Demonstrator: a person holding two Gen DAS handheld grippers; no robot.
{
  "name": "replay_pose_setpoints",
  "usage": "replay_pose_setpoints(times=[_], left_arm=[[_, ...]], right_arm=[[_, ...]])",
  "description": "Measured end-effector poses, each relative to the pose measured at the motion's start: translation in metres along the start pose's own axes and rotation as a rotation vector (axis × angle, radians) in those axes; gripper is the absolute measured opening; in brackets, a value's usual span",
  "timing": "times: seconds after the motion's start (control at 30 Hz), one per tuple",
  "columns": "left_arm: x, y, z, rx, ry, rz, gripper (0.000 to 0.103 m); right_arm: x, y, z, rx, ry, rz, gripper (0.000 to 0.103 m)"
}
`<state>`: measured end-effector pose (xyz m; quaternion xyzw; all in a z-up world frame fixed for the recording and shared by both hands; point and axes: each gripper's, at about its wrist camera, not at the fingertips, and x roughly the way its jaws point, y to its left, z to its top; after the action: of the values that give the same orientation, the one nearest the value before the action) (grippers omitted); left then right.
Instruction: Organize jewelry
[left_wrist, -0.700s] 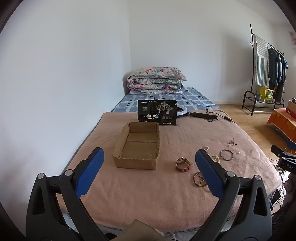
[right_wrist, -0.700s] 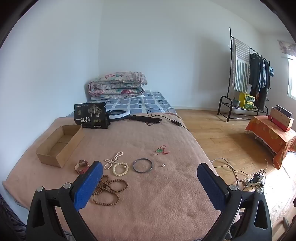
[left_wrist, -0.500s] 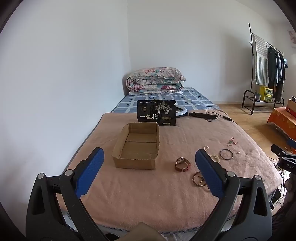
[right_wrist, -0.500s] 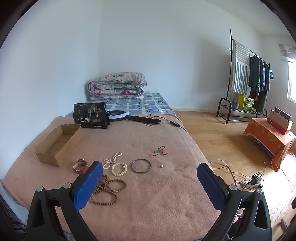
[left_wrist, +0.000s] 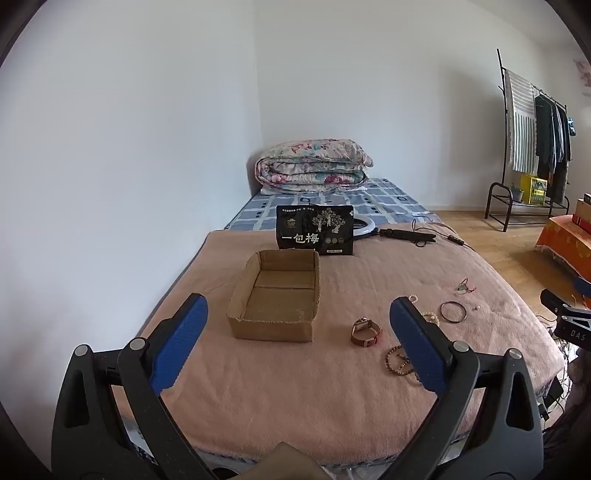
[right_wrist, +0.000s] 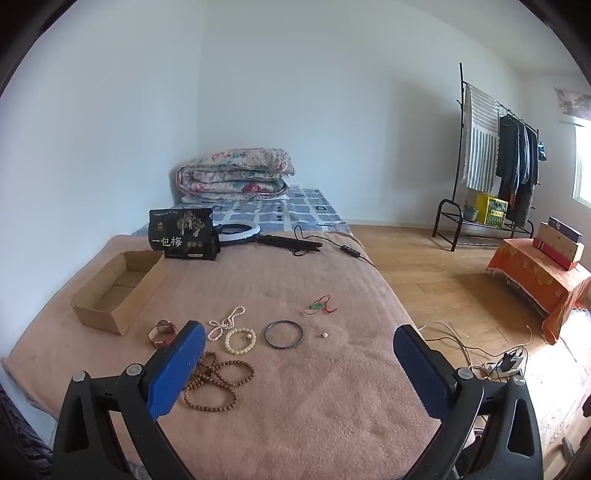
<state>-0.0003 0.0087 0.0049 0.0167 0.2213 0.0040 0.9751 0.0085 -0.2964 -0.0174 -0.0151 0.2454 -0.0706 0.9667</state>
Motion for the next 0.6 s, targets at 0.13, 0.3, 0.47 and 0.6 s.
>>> replay_pose_setpoints(times=[0.13,0.3,0.47,0.6], left_arm=[[-0.0007,0.0019,0.0015,0.002,-0.004,0.0,0.101],[-0.0026,-0.0004,0.0013,0.007,-0.009,0.002,0.101],[-0.005,-0.0042,0.0086,0.009,-0.009,0.003,0.101],[-0.0053,-0.0046,0.0077,0.009,-0.011,0.005,0.101]], right_arm=[[0.0007,-0.0001,-0.0003,0.005,-0.001,-0.001,0.103],[0.0003,0.0002,-0.0005,0.002,-0.001,-0.002,0.103],[0.0003,-0.0011,-0.001,0.004,-0.001,0.001,0.103],[0.0005,-0.0006,-0.0011,0.005,-0.001,0.001,0.103]])
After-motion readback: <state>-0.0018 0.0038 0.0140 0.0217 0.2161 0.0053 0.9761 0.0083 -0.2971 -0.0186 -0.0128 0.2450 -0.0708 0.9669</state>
